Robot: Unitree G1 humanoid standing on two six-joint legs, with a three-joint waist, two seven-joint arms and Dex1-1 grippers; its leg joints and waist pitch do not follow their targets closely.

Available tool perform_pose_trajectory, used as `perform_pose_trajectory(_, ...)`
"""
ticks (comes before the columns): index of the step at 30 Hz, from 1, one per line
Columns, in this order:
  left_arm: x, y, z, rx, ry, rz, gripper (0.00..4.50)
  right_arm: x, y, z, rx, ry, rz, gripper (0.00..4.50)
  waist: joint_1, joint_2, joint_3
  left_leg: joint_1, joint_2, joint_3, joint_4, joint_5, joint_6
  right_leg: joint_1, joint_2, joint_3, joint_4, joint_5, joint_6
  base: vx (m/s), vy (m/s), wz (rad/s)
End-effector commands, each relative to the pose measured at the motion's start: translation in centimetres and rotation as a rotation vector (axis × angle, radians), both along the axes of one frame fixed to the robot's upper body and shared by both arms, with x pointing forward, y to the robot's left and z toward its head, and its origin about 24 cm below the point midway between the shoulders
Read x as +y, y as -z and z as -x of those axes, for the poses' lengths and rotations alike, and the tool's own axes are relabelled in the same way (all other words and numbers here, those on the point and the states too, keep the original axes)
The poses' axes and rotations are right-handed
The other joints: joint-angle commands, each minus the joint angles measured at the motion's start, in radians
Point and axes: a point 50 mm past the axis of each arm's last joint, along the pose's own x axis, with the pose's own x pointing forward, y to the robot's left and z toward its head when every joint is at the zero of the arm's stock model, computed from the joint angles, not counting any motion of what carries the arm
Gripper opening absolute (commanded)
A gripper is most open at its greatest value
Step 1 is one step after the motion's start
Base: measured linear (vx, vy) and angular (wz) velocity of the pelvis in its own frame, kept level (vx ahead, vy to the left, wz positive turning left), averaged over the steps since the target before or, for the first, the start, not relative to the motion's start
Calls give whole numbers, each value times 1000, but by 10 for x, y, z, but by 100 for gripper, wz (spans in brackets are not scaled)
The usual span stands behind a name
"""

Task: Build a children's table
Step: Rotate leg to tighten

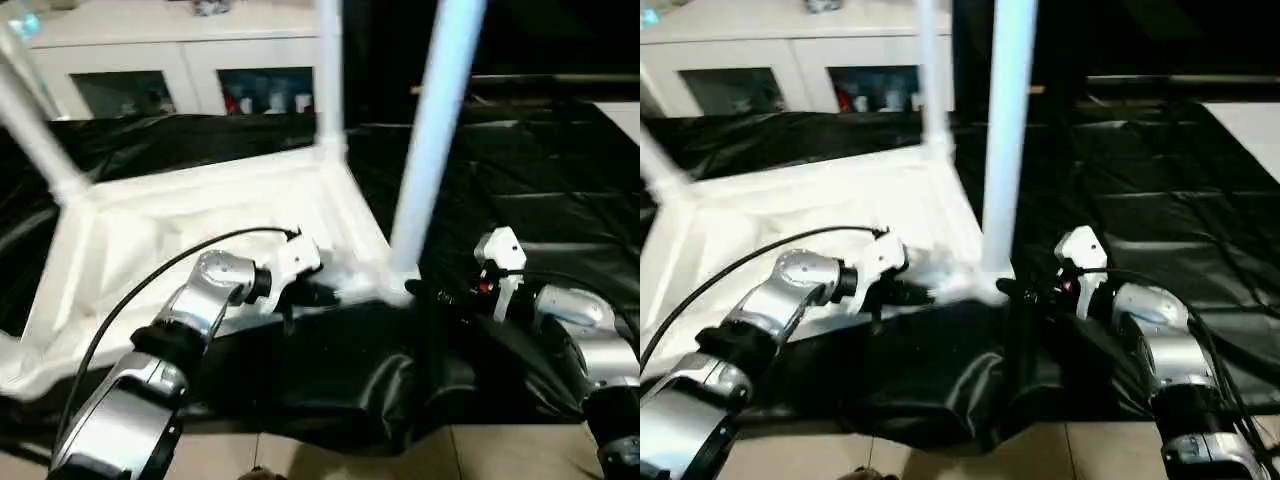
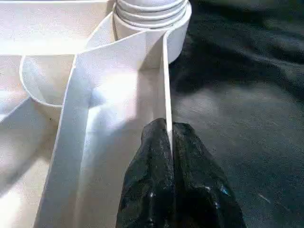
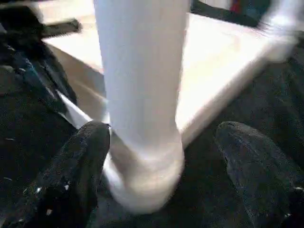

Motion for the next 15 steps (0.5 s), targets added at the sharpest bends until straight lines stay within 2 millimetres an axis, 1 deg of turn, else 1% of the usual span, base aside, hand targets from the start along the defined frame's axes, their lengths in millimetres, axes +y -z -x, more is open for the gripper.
perform_pose_trajectory(1,-7,-2,5,3,73,12,0,6,-7,1,-13,-86,12,387,0,-16,-71,22,46,-19,-56,-158,115,41,-57,36,-63,-12,-289,0,0,0)
perform_pose_trajectory(2,-7,-2,5,5,76,11,0,7,-6,2,-8,-104,20,387,5,-15,-72,22,46,-20,-55,-151,115,40,-58,36,-61,-1,-289,0,0,0)
perform_pose_trajectory(6,-4,-4,6,13,91,9,0,16,2,6,53,-222,64,387,8,-18,-72,20,44,-20,-53,-149,114,41,-58,35,-59,9,-289,0,0,0)
perform_pose_trajectory(7,-4,-4,6,13,91,9,0,16,2,6,54,-222,65,387,8,-18,-72,18,44,-21,-54,-151,114,42,-59,35,-59,6,-288,0,0,0)
perform_pose_trajectory(9,-3,-5,7,12,94,6,0,20,4,0,22,-212,101,387,7,-18,-71,17,44,-21,-55,-153,108,40,-61,34,-60,-17,-283,0,0,0)
perform_pose_trajectory(11,-2,-5,7,12,94,4,0,21,3,-3,12,-203,107,387,5,-17,-70,19,43,-20,-56,-162,94,39,-60,36,-63,-40,-282,0,0,0)
perform_pose_trajectory(12,-2,-5,7,10,94,2,0,22,2,-4,10,-197,103,387,6,-17,-71,20,43,-20,-56,-160,93,40,-60,36,-63,-36,-281,0,0,0)
perform_pose_trajectory(15,-1,-6,7,9,92,-1,0,23,-1,-10,2,-173,87,387,6,-18,-76,19,43,-21,-53,-123,105,41,-58,35,-54,23,-290,0,0,0)
